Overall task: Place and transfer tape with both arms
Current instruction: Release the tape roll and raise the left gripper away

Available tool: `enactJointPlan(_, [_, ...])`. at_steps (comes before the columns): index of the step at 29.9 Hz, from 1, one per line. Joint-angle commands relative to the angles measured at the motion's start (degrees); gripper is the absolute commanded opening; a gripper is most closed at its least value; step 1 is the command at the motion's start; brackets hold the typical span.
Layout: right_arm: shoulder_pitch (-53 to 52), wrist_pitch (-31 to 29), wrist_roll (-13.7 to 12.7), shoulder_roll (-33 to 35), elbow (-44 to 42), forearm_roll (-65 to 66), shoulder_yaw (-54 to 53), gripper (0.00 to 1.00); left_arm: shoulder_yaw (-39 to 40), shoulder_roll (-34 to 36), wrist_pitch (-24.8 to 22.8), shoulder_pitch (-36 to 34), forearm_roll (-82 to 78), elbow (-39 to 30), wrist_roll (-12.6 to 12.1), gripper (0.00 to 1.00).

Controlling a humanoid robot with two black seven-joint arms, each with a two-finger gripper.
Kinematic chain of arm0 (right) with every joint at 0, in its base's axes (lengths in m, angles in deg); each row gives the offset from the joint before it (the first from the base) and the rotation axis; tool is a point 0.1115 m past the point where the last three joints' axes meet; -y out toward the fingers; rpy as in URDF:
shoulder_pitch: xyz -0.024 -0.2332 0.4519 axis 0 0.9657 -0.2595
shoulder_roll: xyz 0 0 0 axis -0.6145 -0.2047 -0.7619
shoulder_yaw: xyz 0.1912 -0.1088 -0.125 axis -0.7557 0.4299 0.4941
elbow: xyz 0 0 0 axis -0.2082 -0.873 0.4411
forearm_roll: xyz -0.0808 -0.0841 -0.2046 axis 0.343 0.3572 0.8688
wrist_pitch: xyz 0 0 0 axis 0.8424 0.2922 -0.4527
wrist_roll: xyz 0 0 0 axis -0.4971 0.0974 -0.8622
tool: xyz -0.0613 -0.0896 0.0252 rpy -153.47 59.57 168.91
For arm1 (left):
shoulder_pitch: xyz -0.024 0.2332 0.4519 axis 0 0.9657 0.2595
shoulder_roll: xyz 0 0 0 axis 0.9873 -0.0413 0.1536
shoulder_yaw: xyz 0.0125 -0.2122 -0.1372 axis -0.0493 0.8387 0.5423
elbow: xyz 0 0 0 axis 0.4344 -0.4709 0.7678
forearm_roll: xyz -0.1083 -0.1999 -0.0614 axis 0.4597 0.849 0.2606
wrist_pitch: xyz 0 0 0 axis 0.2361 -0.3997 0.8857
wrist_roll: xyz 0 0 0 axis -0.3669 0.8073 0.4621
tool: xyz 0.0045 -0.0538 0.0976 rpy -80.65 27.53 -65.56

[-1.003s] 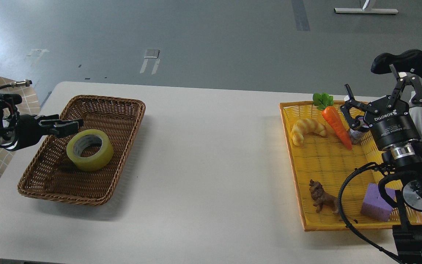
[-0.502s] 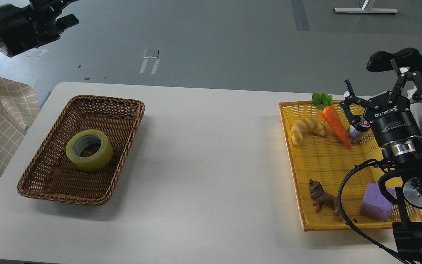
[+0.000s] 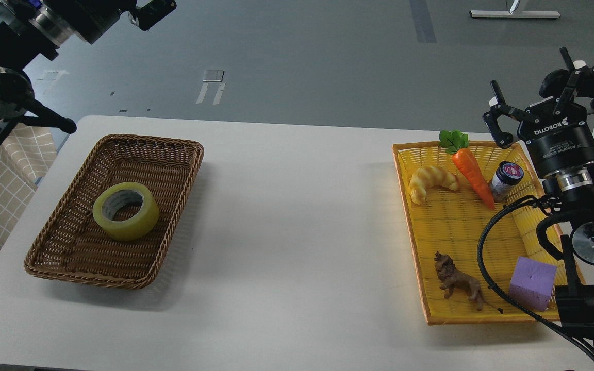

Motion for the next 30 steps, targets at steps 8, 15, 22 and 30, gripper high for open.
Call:
enactJointPlan(8, [-6.2, 0.0, -0.7, 0.2, -5.5, 0.0, 2.5, 1.0, 13.5, -11.1, 0.0, 13.5, 0.9, 0.0, -1.8, 0.98])
enactJointPlan(15, [-8.1, 0.0, -0.7, 1.4, -6.6, 0.1, 5.4, 1.0, 14.6, -14.0, 0.0, 16.0, 0.9, 0.8, -5.2, 0.98])
enactJointPlan(22, [-8.1, 0.0, -0.6, 4.0, -6.4, 0.1, 8.1, 1.0, 14.9, -16.7, 0.0, 19.1, 0.9, 0.8, -5.1, 0.98])
enactJointPlan(30, [-7.7, 0.0, -0.5, 3.8, -5.6, 0.1, 8.1, 1.0, 15.9, -18.2, 0.0, 19.7, 0.8, 0.8, -5.2, 0.98])
